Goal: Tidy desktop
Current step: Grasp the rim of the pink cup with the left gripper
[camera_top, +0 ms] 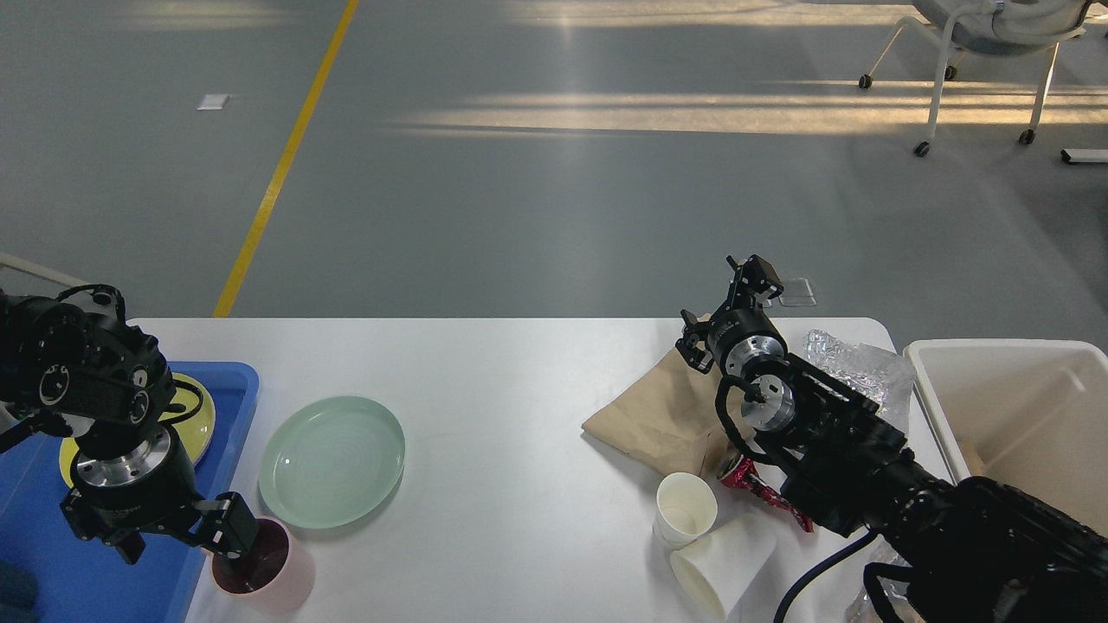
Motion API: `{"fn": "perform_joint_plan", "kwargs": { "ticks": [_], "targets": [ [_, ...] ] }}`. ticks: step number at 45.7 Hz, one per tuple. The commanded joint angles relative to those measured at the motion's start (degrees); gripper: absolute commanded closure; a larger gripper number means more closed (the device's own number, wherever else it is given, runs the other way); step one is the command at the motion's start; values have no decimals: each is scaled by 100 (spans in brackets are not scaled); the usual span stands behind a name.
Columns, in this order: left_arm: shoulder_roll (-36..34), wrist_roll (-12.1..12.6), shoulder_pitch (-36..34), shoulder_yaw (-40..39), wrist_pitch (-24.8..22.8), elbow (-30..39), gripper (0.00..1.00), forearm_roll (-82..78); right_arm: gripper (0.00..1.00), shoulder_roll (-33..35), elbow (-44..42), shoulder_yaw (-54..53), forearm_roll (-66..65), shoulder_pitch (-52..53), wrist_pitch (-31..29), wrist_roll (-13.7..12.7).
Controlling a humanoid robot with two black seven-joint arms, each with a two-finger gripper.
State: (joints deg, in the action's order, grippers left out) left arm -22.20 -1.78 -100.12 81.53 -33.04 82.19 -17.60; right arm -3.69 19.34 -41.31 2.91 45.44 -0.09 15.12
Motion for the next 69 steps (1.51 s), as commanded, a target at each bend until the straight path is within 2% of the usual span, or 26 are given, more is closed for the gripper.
{"fn": "perform_joint_plan", "kwargs": {
  "ticks": [1,15,27,47,65,69],
  "targets": [
    [-4,-15,256,-15,8,-18,0,28,0,0,0,0,-1,0,0,0],
    [-30,-94,441,12,536,-88,0,81,0,0,0,0,-1,0,0,0],
    [-83,-51,625,21,887,-238,0,90,0,0,0,0,-1,0,0,0],
    [-48,-68,1144,-58,1186,-423,0,99,0,0,0,0,7,0,0,0],
    [-22,-59,1583,-146,2144,-519,5,283,0,0,0,0,-1,0,0,0],
    [-13,-59,1697,-234,2276,-519,11,292,0,0,0,0,-1,0,0,0]
  ]
}}
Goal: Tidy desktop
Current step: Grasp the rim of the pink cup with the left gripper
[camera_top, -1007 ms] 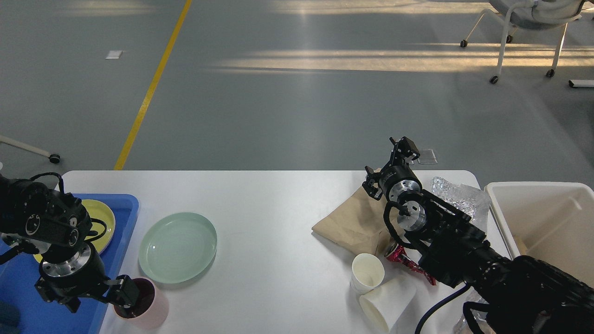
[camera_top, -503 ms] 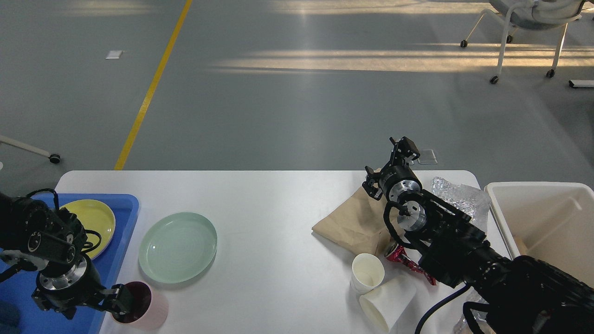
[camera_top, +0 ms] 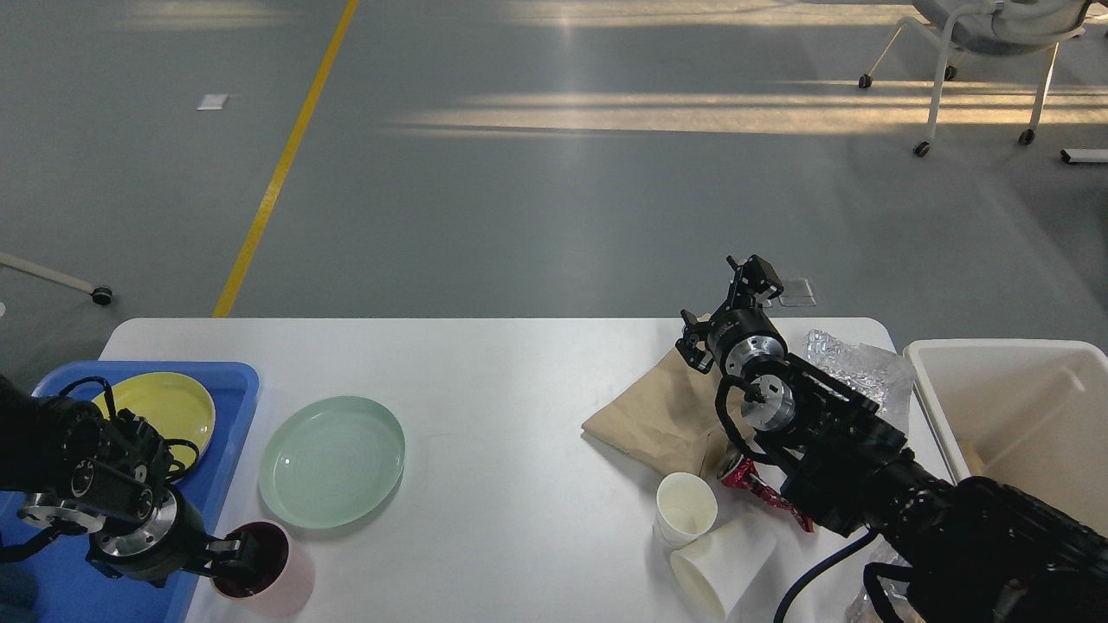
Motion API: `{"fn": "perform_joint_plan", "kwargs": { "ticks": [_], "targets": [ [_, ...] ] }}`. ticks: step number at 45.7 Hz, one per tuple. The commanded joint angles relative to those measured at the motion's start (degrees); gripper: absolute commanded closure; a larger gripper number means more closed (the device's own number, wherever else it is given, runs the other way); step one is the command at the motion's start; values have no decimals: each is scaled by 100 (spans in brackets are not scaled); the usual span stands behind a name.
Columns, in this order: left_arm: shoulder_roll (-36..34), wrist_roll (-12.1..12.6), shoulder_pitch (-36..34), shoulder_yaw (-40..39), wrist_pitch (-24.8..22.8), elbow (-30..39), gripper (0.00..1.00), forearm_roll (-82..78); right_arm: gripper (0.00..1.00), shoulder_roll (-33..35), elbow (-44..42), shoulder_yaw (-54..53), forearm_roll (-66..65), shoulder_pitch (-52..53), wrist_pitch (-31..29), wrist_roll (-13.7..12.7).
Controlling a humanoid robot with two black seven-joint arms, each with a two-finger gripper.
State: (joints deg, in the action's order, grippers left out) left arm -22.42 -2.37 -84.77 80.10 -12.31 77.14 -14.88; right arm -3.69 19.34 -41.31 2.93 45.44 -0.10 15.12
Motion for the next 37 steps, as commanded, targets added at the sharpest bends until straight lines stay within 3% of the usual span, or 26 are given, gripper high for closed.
{"fn": "perform_joint_plan", "kwargs": {
  "ticks": [1,12,19,25,28,37],
  "targets": [
    [18,8,188,-117,212,-15,13,20,0,0,0,0,6,0,1,0],
    [27,17,276,-187,203,-24,48,20,0,0,0,0,-3,0,1,0],
    [98,44,338,-187,203,-24,80,20,0,0,0,0,-3,0,1,0],
    [133,52,364,-187,194,-24,95,11,0,0,0,0,-3,0,1,0],
    [133,52,355,-187,177,-24,100,11,0,0,0,0,-3,0,-8,0],
    [133,52,294,-196,142,-6,100,3,0,0,0,0,-3,0,1,0]
  ]
}}
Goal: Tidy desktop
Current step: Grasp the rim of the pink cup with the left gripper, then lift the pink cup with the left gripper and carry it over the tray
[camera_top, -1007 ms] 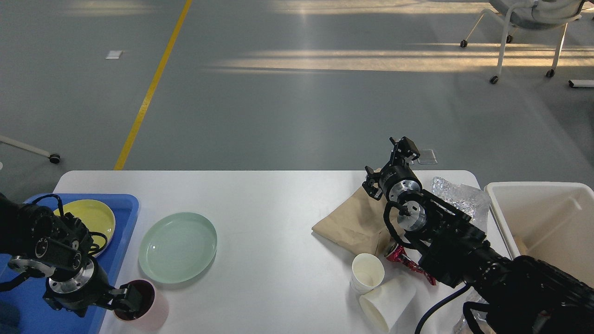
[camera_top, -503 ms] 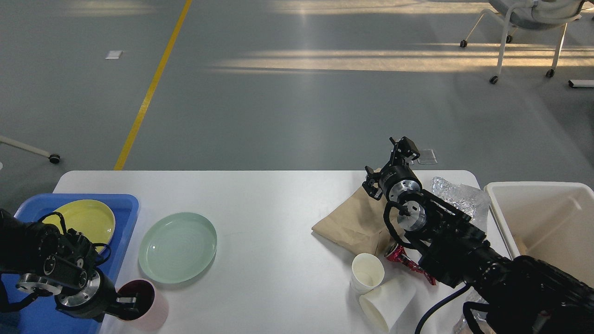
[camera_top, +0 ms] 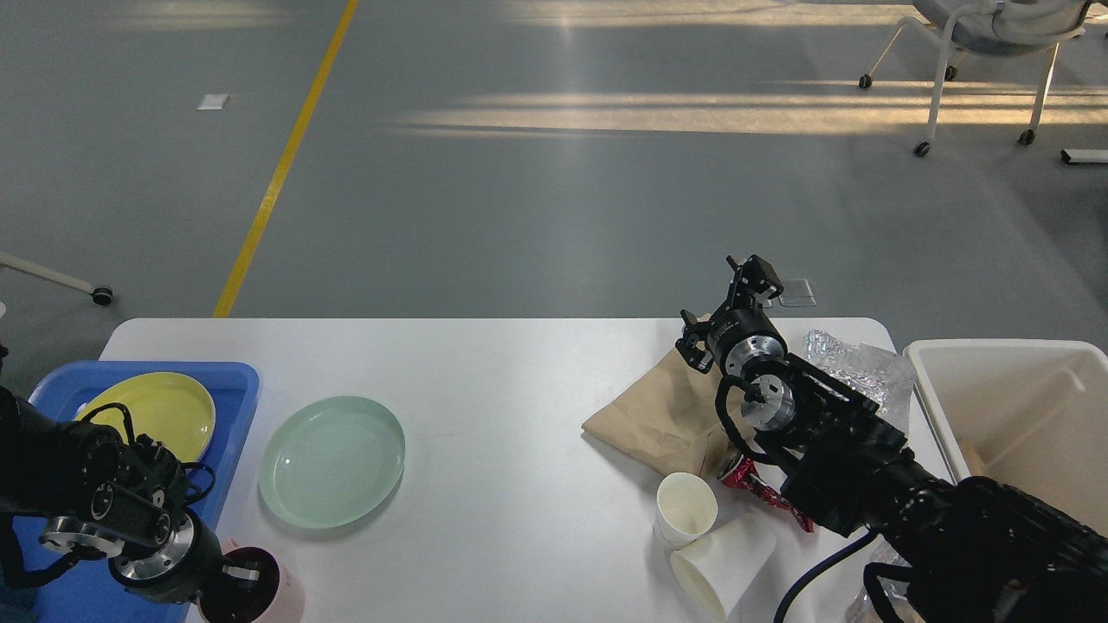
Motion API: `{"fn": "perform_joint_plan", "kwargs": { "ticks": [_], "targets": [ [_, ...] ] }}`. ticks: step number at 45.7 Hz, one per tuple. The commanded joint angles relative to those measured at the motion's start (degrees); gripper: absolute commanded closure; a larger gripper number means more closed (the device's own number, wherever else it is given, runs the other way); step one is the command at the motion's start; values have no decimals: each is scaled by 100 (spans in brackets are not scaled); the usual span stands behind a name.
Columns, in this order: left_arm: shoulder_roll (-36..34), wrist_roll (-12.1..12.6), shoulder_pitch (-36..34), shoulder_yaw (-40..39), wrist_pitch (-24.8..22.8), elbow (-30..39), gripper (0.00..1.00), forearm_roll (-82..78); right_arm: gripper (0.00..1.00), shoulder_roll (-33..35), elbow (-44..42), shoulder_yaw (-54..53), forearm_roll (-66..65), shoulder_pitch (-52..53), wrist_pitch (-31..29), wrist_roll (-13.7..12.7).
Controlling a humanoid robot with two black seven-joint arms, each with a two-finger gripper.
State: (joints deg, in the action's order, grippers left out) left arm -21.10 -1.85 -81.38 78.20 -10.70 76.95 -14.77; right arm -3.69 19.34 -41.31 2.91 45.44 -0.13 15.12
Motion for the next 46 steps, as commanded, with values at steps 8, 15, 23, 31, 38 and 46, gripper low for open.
{"fn": "perform_joint_plan", "kwargs": {
  "ticks": [8,15,23,31,38,46],
  "targets": [
    [-35,0,-263,-7,-81,101,100,-17,0,0,0,0,-1,0,-4,0],
    [-114,0,-896,46,-582,338,100,-26,0,0,0,0,-1,0,4,0],
    [-219,27,-1792,81,-1864,444,100,-61,0,0,0,0,-1,0,4,0],
    [-219,-17,-2917,55,-3165,655,100,-70,0,0,0,9,-1,0,4,0],
    [-325,-17,-4112,81,-4255,840,100,-70,0,0,0,0,-1,0,4,0],
    [-527,-26,-5439,72,-4430,831,100,-61,0,0,0,0,-1,0,4,0]
  ]
}}
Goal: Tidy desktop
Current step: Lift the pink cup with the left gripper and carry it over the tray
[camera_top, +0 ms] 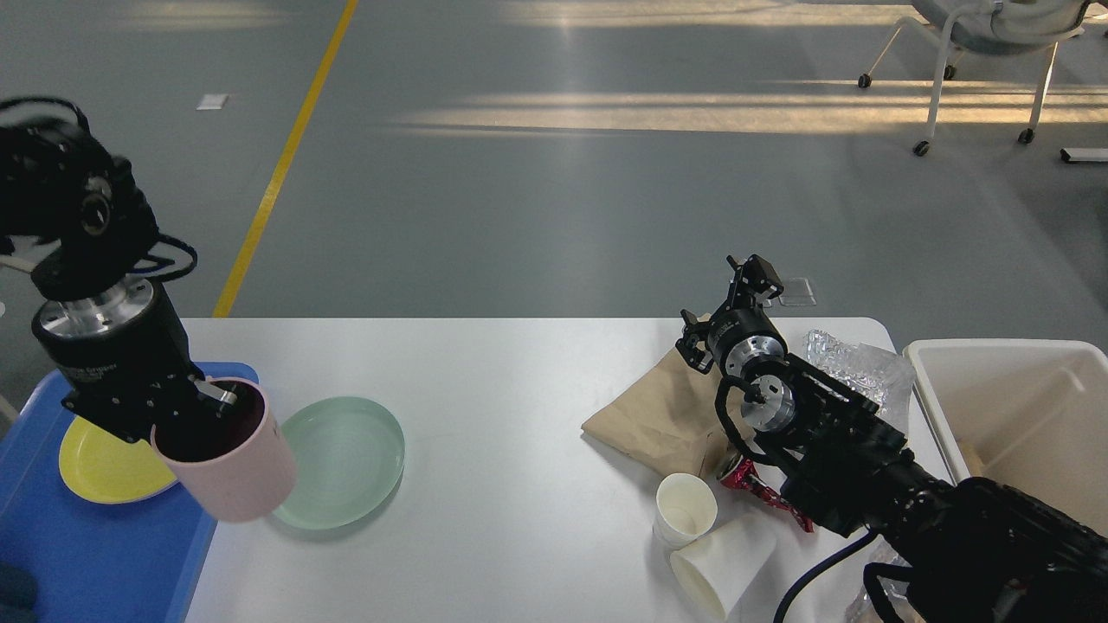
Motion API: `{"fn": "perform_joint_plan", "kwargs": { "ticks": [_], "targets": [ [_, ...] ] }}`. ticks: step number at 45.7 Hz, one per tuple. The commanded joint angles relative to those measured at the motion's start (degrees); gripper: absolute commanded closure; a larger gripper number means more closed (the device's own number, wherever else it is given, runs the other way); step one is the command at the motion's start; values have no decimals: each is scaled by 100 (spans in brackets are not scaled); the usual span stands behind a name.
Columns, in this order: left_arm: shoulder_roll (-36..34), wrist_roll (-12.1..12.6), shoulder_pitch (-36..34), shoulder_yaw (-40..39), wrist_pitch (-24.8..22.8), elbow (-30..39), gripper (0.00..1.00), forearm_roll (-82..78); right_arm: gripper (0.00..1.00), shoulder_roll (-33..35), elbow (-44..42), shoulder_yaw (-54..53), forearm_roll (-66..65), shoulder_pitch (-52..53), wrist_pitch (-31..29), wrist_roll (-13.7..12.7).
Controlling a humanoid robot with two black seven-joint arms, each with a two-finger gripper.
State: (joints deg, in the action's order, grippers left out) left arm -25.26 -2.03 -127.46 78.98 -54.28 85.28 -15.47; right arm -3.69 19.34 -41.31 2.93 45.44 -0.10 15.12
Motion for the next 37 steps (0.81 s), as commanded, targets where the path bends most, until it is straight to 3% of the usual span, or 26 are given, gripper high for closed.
{"fn": "perform_joint_plan", "kwargs": {
  "ticks": [1,6,13,20,25,29,37],
  "targets": [
    [-137,-26,-981,3,-72,-3,100,9,0,0,0,0,-3,0,1,0],
    [-243,-61,-1729,12,-72,-20,100,18,0,0,0,0,-3,0,-8,0],
    [-331,-26,-1809,170,-72,-20,100,9,0,0,0,0,-3,0,1,0],
    [-366,27,-1221,381,-72,-38,100,-17,0,0,0,0,-3,0,-8,0],
    [-453,115,-282,390,-72,-73,100,-52,0,0,0,0,-3,0,1,0],
    [-612,430,492,346,-30,-82,100,-70,0,0,0,0,-3,0,1,0],
    [-981,1310,1995,22,1490,-336,100,-131,0,0,0,0,-3,0,1,0]
  ]
}}
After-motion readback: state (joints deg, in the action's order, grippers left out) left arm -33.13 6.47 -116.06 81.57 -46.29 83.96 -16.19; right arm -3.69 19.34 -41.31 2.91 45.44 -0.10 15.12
